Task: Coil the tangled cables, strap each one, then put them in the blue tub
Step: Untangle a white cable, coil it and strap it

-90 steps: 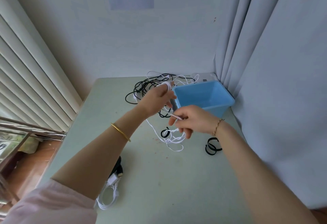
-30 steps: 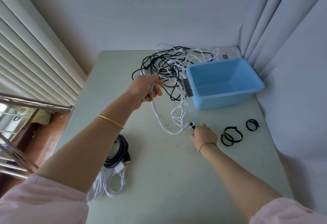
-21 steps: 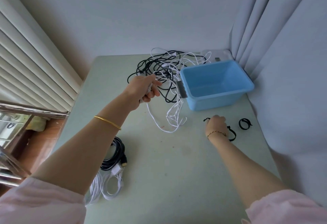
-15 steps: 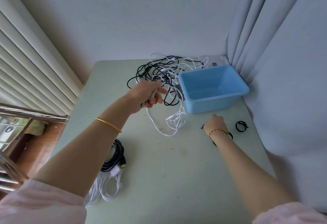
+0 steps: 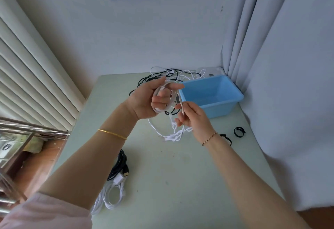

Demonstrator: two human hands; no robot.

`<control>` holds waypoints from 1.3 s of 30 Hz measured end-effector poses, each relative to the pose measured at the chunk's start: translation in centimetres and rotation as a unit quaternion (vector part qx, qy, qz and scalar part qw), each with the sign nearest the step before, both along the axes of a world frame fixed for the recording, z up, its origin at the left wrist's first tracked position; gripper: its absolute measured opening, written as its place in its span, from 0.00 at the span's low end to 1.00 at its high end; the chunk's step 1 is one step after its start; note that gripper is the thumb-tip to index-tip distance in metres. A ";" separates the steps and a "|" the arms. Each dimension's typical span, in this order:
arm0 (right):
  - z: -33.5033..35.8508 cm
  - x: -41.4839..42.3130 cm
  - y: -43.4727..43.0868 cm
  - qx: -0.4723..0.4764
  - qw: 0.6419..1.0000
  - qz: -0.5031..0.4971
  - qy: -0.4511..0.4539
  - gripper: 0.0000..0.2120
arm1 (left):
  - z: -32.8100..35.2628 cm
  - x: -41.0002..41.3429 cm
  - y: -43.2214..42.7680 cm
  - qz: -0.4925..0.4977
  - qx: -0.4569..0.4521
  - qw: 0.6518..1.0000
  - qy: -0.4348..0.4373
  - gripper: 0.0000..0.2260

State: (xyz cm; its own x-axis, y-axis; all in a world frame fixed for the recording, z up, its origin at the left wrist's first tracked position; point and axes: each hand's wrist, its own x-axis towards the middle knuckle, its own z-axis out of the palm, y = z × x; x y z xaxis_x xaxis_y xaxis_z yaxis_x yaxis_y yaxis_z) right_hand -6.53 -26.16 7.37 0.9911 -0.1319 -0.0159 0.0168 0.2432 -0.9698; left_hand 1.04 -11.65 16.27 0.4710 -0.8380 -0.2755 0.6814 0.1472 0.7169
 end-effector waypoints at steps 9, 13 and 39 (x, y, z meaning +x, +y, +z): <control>3.1 -1.2 -1.5 0.086 0.982 0.161 0.046 0.13 | 0.3 -1.1 -3.1 0.231 -0.114 0.964 -0.060 0.12; 3.3 -1.1 -2.2 0.029 0.977 0.206 0.040 0.11 | 1.6 -1.2 -3.5 0.273 -0.136 0.945 -0.116 0.08; -5.6 -3.7 -4.9 0.159 0.926 0.188 0.285 0.14 | 3.7 -2.3 -3.1 0.395 0.052 0.835 -0.378 0.12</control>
State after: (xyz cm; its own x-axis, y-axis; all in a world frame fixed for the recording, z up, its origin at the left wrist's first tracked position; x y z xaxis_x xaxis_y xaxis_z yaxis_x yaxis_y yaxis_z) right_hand -10.20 -31.06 1.78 0.7848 0.3217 -0.5298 -0.6198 0.4026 -0.6737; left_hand -1.30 -14.80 19.94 0.9382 -0.1726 0.2999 -0.2534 0.2475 0.9352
